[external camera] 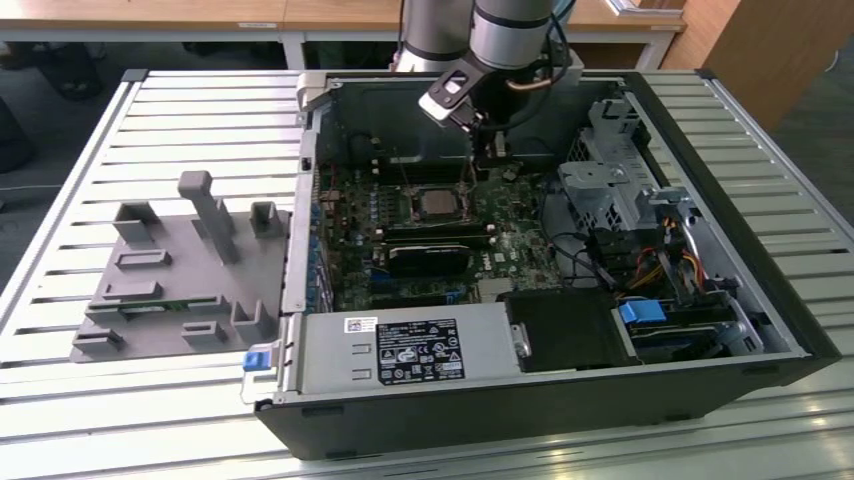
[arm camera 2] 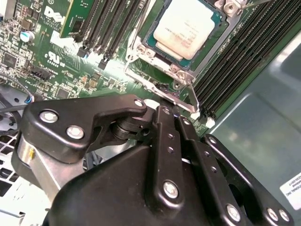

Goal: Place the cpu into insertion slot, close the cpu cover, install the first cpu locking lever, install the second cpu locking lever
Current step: 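Close the cpu cover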

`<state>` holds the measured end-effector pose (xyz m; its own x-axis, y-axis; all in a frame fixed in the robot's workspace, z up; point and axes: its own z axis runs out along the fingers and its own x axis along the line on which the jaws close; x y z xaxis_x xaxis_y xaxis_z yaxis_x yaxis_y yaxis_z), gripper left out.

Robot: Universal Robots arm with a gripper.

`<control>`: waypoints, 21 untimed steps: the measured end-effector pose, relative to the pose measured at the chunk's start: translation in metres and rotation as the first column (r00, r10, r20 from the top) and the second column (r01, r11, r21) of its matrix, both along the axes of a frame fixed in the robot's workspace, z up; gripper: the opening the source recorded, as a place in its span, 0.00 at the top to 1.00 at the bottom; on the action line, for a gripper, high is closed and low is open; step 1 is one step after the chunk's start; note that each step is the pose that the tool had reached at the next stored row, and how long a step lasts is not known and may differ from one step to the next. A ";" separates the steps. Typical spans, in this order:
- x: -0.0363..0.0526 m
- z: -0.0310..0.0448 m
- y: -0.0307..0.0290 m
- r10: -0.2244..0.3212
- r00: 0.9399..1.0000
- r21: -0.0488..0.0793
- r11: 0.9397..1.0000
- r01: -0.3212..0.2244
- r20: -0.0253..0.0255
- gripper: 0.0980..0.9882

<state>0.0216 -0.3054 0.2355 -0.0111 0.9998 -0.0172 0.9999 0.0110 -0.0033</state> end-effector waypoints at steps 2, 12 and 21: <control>-0.0010 -0.0008 0.0000 0.000 1.000 0.000 1.000 0.000 0.000 0.99; -0.0062 -0.0051 0.0000 0.000 1.000 0.000 1.000 0.000 0.000 0.99; -0.0183 -0.0091 0.0000 0.000 1.000 0.000 1.000 0.000 0.000 0.99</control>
